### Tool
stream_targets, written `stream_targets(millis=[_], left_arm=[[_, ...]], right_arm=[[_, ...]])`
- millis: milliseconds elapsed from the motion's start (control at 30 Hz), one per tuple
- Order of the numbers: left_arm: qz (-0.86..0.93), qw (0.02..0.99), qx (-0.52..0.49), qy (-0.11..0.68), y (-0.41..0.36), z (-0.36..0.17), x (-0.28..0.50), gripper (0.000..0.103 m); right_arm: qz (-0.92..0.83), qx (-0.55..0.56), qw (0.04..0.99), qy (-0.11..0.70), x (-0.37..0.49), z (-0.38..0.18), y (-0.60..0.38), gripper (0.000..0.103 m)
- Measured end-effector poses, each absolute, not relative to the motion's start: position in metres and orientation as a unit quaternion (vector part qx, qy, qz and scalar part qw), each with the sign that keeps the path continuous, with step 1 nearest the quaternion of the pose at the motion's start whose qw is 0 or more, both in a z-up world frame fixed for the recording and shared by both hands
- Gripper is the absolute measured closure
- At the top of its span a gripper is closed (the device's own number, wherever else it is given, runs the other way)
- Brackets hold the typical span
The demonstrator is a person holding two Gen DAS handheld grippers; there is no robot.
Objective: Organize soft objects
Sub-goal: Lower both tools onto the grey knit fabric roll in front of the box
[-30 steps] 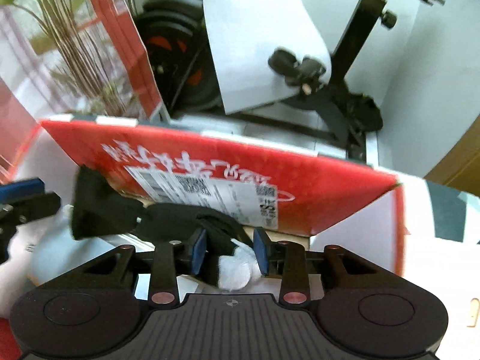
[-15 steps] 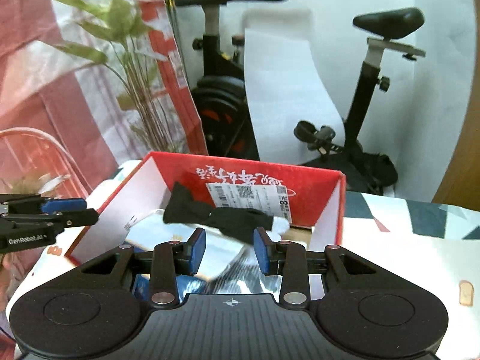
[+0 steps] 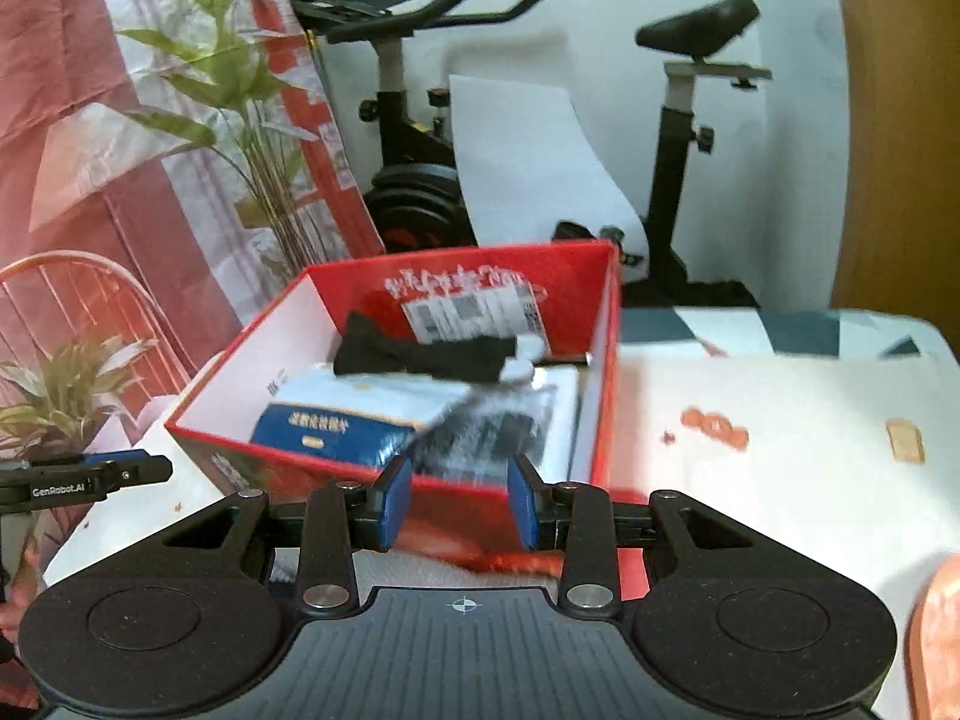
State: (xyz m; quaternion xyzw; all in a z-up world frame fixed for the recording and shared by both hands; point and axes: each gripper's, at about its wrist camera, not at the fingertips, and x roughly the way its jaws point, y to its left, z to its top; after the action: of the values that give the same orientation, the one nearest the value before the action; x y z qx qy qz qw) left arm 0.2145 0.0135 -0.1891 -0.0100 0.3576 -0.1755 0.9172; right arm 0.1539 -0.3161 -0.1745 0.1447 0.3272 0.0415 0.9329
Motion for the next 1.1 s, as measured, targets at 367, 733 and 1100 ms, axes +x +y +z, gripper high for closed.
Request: stream_targets(millis=[367,733,1100], left_arm=[[-0.151,0.910,-0.043,0.384,0.026,-0.225,0.218,0.050],[-0.154,0.905,-0.045,0.394,0.024,-0.231,0.219,0.046],[-0.183,0.884,-0.041,0.427,0.019,-0.247,0.231,0.040]], right_arm=[[0.037,0.125,0.909,0.396,0.149,-0.228,-0.312,0.067],[0.041,0.122,0.902,0.412,0.159,-0.245,-0.308,0.054],[0.031,0.155,0.895,0.418,0.171,-0.277,-0.307,0.043]])
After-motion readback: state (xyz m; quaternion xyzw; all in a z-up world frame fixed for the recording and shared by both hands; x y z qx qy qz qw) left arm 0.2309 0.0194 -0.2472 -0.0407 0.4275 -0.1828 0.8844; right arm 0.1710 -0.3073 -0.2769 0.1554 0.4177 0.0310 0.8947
